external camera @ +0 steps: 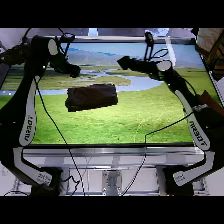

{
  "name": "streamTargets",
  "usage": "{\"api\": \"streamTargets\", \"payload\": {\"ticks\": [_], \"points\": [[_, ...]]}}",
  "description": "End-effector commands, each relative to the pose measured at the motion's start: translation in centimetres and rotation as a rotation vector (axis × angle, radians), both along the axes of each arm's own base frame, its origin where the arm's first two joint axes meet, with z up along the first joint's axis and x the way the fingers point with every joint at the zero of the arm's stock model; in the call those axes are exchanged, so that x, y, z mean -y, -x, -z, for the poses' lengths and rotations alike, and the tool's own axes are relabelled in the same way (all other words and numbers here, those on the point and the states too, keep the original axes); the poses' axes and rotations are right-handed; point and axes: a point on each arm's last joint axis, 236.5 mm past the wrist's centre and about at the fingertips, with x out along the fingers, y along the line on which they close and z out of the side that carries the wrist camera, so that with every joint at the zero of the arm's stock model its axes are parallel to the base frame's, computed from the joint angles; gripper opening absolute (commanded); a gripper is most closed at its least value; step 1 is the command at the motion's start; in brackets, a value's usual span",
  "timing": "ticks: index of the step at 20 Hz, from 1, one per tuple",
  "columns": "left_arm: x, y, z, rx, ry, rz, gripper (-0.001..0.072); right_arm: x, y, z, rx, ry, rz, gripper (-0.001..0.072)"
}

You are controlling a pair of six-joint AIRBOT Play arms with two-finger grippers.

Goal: Fold the shirts.

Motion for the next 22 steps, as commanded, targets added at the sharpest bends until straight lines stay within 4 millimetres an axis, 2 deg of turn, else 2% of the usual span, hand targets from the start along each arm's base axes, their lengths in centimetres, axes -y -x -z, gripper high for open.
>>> {"api": "streamTargets", "payload": {"ticks": [1,2,4,9,11,14,19,22], "points": [[0.6,0.0,2.4,-0.056,0.015,0.005,0.0533,4.9,2.3,4.8,-0.329,-0.106,-0.031,0.0491],[0.8,0.0,2.9,-0.068,0.021,0.007,0.0533,5.1,3.2,6.6,-0.414,-0.127,-0.05,0.049],[1.4,0.1,3.8,-0.091,0.041,0.012,0.0533,4.2,4.3,9.7,-0.511,-0.142,-0.096,0.0491],[1.5,0.6,5.1,-0.136,0.038,0.014,0.0533,0.1,6.4,17.0,-0.67,-0.133,-0.159,0.0502],[1.5,0.6,5.1,-0.135,0.038,0.014,0.0533,-1.9,7.3,19.3,-0.719,-0.126,-0.167,0.0501],[1.5,0.6,5.1,-0.135,0.038,0.014,0.0532,-5.3,8.3,21.0,-0.727,-0.098,-0.18,0.0501],[1.8,0.6,5.1,-0.138,0.049,0.016,0.0522,-10.0,8.9,21.7,-0.655,-0.048,-0.183,0.0497],[1.8,0.6,5.1,-0.138,0.05,0.016,0.0522,-10.9,8.3,21.8,-0.582,-0.018,-0.174,0.0347]]}}
